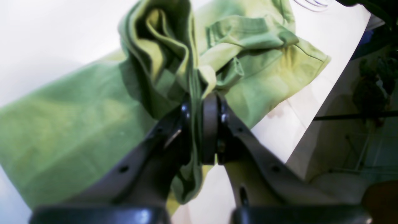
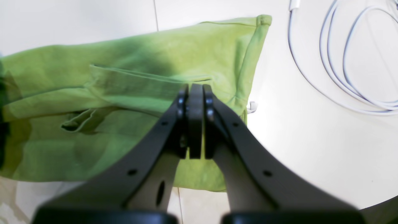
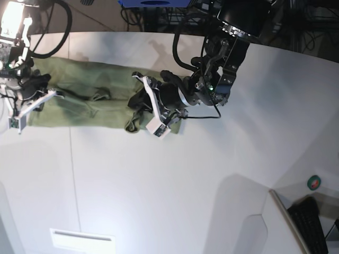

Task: Layout the t-shirt on the table in an organized manner, then fold the t-shirt properly
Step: 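Fold the held end over the strip's middle with the left gripper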

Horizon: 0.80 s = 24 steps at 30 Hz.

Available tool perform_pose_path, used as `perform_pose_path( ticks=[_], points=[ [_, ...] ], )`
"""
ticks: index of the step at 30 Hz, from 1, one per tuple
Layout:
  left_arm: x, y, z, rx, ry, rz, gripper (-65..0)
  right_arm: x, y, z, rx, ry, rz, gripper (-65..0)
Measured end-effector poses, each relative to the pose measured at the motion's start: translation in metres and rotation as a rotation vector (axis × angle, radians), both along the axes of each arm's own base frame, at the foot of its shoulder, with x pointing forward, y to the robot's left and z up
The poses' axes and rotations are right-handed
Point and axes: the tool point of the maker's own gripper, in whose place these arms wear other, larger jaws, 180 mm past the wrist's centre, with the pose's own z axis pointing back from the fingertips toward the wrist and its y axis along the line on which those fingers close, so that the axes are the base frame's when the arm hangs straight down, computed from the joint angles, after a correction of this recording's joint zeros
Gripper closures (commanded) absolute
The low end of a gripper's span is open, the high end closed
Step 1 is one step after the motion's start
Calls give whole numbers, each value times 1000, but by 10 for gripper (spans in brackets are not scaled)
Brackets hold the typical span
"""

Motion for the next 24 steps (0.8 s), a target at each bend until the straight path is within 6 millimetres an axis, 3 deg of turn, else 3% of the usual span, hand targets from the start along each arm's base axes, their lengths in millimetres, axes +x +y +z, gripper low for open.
perform_pose_path(
  ticks=[24],
  points=[
    [2, -5, 4, -8, -8, -9, 0, 0, 0, 0, 0, 0, 0, 0]
  ],
)
